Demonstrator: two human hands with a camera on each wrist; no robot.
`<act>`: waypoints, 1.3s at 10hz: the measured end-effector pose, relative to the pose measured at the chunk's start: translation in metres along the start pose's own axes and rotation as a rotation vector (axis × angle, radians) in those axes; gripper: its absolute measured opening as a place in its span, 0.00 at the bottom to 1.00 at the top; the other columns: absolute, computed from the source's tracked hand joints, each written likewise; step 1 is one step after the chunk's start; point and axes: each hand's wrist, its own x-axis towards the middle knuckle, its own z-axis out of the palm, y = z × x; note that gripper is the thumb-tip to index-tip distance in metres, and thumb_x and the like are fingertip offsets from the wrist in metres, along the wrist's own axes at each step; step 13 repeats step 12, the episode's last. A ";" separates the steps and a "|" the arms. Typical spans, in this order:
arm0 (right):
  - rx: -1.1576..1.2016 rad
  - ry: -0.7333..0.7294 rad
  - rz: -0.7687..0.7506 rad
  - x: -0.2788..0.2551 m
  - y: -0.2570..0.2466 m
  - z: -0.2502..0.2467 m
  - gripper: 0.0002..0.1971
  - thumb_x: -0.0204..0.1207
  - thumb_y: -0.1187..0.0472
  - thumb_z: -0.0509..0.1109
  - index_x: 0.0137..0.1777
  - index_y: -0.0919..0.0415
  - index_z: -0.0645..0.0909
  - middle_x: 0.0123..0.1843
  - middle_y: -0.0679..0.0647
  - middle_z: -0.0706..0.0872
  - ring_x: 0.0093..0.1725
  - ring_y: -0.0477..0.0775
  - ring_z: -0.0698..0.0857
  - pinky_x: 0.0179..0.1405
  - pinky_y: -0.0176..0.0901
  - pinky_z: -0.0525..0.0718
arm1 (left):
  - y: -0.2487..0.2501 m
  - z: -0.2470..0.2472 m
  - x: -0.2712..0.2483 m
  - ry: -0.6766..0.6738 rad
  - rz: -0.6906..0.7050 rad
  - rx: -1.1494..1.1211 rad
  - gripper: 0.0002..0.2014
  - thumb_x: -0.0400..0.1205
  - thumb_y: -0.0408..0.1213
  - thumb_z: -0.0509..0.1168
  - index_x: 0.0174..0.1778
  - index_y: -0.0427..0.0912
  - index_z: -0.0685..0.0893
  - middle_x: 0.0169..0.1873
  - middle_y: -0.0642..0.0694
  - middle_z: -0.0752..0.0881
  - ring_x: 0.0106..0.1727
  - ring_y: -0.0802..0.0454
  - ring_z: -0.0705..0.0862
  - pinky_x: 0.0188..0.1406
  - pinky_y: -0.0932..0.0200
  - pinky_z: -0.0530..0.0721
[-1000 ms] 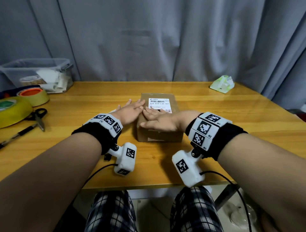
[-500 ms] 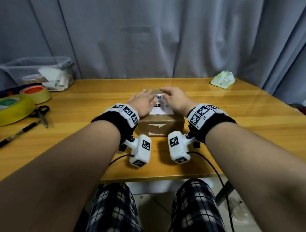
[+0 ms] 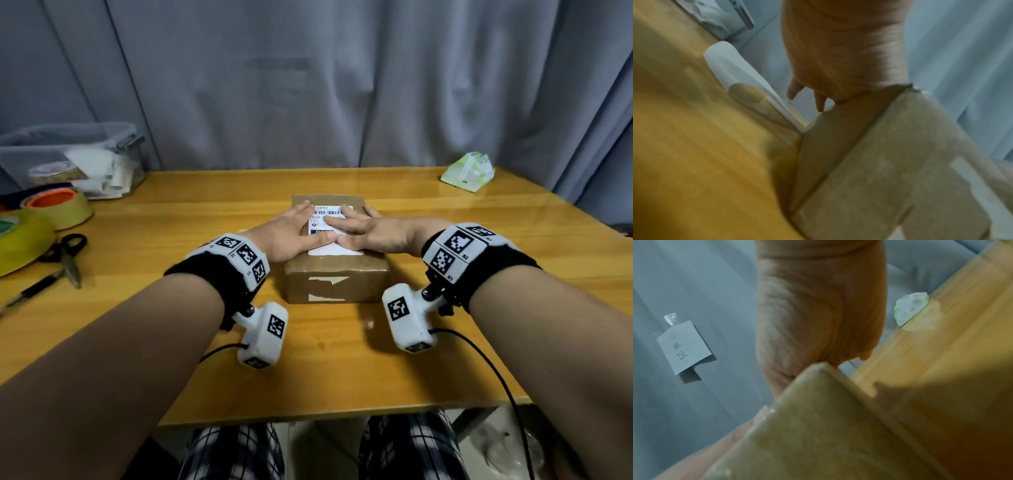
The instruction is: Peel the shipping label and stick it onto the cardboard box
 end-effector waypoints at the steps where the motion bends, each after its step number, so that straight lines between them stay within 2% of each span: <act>1: 0.041 0.038 0.005 0.016 0.005 -0.004 0.27 0.81 0.38 0.46 0.80 0.36 0.49 0.86 0.46 0.38 0.82 0.61 0.29 0.79 0.63 0.32 | -0.001 -0.003 0.015 0.015 -0.013 0.020 0.40 0.78 0.66 0.47 0.82 0.49 0.45 0.84 0.54 0.43 0.84 0.54 0.44 0.84 0.49 0.46; 2: 0.027 0.069 0.044 0.038 0.009 -0.012 0.28 0.81 0.37 0.40 0.81 0.37 0.46 0.85 0.42 0.39 0.83 0.59 0.31 0.81 0.66 0.34 | -0.003 -0.010 0.036 0.011 -0.060 0.100 0.38 0.80 0.65 0.44 0.82 0.50 0.45 0.84 0.53 0.44 0.85 0.48 0.46 0.84 0.47 0.48; 3: -0.017 0.120 0.092 0.058 0.011 -0.017 0.26 0.82 0.39 0.39 0.80 0.36 0.45 0.85 0.38 0.39 0.84 0.56 0.34 0.79 0.70 0.36 | -0.002 -0.017 0.052 0.021 -0.116 0.242 0.34 0.79 0.66 0.42 0.81 0.59 0.48 0.83 0.53 0.50 0.81 0.41 0.54 0.79 0.40 0.58; 4: -0.019 0.205 0.142 0.070 0.008 -0.018 0.25 0.83 0.41 0.40 0.80 0.34 0.47 0.85 0.37 0.42 0.85 0.56 0.38 0.79 0.71 0.35 | 0.001 -0.023 0.062 0.048 -0.156 0.337 0.33 0.79 0.66 0.40 0.81 0.60 0.52 0.79 0.50 0.58 0.77 0.41 0.60 0.74 0.40 0.62; 5: -0.030 0.227 0.180 0.071 0.010 -0.020 0.24 0.83 0.40 0.40 0.79 0.34 0.48 0.85 0.40 0.42 0.85 0.60 0.40 0.77 0.74 0.32 | 0.003 -0.026 0.065 0.081 -0.205 0.373 0.32 0.80 0.64 0.41 0.80 0.58 0.55 0.76 0.48 0.62 0.76 0.42 0.62 0.73 0.38 0.62; 6: 0.013 0.211 0.216 0.063 0.021 -0.024 0.25 0.81 0.36 0.44 0.78 0.30 0.51 0.86 0.44 0.41 0.84 0.63 0.39 0.77 0.75 0.35 | 0.004 -0.025 0.063 0.109 -0.224 0.384 0.32 0.81 0.63 0.42 0.80 0.54 0.57 0.76 0.47 0.64 0.75 0.42 0.62 0.73 0.37 0.62; 7: 0.136 0.102 0.197 0.048 0.029 -0.026 0.27 0.78 0.34 0.50 0.78 0.29 0.50 0.85 0.53 0.36 0.84 0.66 0.38 0.81 0.66 0.37 | 0.006 -0.023 0.061 0.132 -0.246 0.379 0.33 0.81 0.62 0.42 0.81 0.53 0.57 0.77 0.47 0.63 0.75 0.41 0.62 0.73 0.38 0.63; 8: 0.202 0.033 0.137 0.032 0.029 -0.026 0.30 0.80 0.40 0.53 0.80 0.36 0.47 0.86 0.57 0.38 0.84 0.60 0.39 0.81 0.57 0.38 | 0.006 -0.021 0.059 0.134 -0.273 0.322 0.33 0.80 0.64 0.42 0.81 0.55 0.56 0.79 0.47 0.61 0.78 0.40 0.60 0.75 0.36 0.61; 9: 0.324 0.000 0.085 0.026 0.032 -0.022 0.32 0.81 0.45 0.57 0.81 0.40 0.47 0.86 0.51 0.48 0.85 0.55 0.48 0.81 0.49 0.46 | 0.006 -0.019 0.057 0.149 -0.313 0.292 0.34 0.78 0.67 0.42 0.80 0.58 0.56 0.80 0.44 0.60 0.79 0.39 0.58 0.76 0.35 0.61; 10: 0.376 -0.052 0.067 0.020 0.037 -0.021 0.35 0.78 0.45 0.62 0.80 0.36 0.48 0.85 0.48 0.53 0.83 0.55 0.56 0.82 0.49 0.53 | 0.010 -0.020 0.053 0.172 -0.328 0.345 0.33 0.80 0.65 0.41 0.79 0.55 0.60 0.77 0.41 0.65 0.76 0.39 0.63 0.72 0.37 0.64; 11: 0.420 0.027 0.095 0.015 0.036 -0.019 0.32 0.77 0.47 0.66 0.78 0.35 0.56 0.85 0.50 0.57 0.82 0.56 0.59 0.80 0.51 0.56 | 0.012 -0.017 0.045 0.240 -0.297 0.442 0.30 0.82 0.59 0.42 0.73 0.47 0.71 0.70 0.38 0.73 0.71 0.40 0.69 0.66 0.41 0.69; 12: 0.231 0.273 0.115 0.017 0.027 -0.018 0.24 0.77 0.45 0.62 0.73 0.43 0.72 0.84 0.54 0.60 0.83 0.59 0.58 0.83 0.56 0.52 | 0.009 -0.021 0.040 0.425 -0.211 0.510 0.23 0.82 0.50 0.49 0.66 0.41 0.76 0.66 0.38 0.77 0.68 0.39 0.71 0.63 0.44 0.71; 13: 0.231 0.273 0.115 0.017 0.027 -0.018 0.24 0.77 0.45 0.62 0.73 0.43 0.72 0.84 0.54 0.60 0.83 0.59 0.58 0.83 0.56 0.52 | 0.009 -0.021 0.040 0.425 -0.211 0.510 0.23 0.82 0.50 0.49 0.66 0.41 0.76 0.66 0.38 0.77 0.68 0.39 0.71 0.63 0.44 0.71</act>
